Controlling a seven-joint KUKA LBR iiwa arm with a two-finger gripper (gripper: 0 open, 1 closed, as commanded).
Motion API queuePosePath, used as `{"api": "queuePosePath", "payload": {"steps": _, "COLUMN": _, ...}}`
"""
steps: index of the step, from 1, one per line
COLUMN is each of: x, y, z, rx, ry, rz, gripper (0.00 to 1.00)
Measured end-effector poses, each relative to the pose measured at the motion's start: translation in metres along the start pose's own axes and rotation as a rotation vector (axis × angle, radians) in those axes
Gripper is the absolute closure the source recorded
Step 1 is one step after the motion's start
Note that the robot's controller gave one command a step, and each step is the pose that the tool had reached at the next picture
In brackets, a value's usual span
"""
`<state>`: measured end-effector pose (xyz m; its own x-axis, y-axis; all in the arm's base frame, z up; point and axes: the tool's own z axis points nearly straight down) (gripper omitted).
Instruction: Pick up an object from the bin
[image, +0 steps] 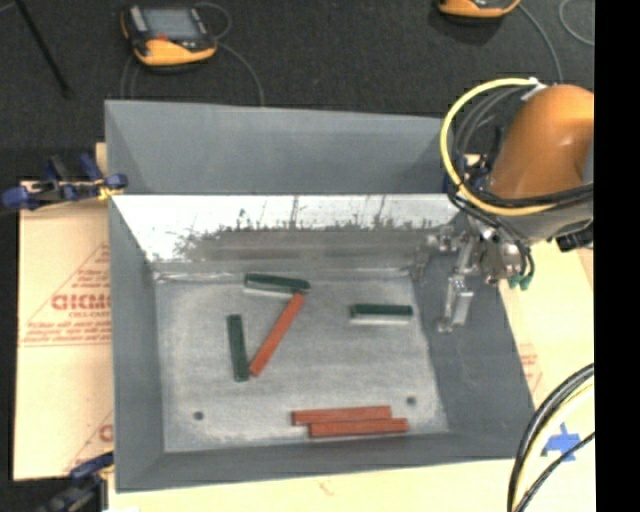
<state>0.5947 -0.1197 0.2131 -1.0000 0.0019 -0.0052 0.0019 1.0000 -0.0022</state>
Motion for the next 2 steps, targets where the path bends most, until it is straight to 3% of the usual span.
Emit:
{"api": "queuePosePath", "payload": {"steps": 1, "x": 0.000, "y": 0.000, "z": 0.000, "rx": 0.000, "ry": 0.000, "rz": -0.001, "gripper": 0.00}}
{"api": "queuePosePath", "payload": {"steps": 2, "x": -0.015, "y": -0.003, "z": 0.038, "rx": 0.002, "ry": -0.010, "rz": -0.038, "gripper": 0.00}}
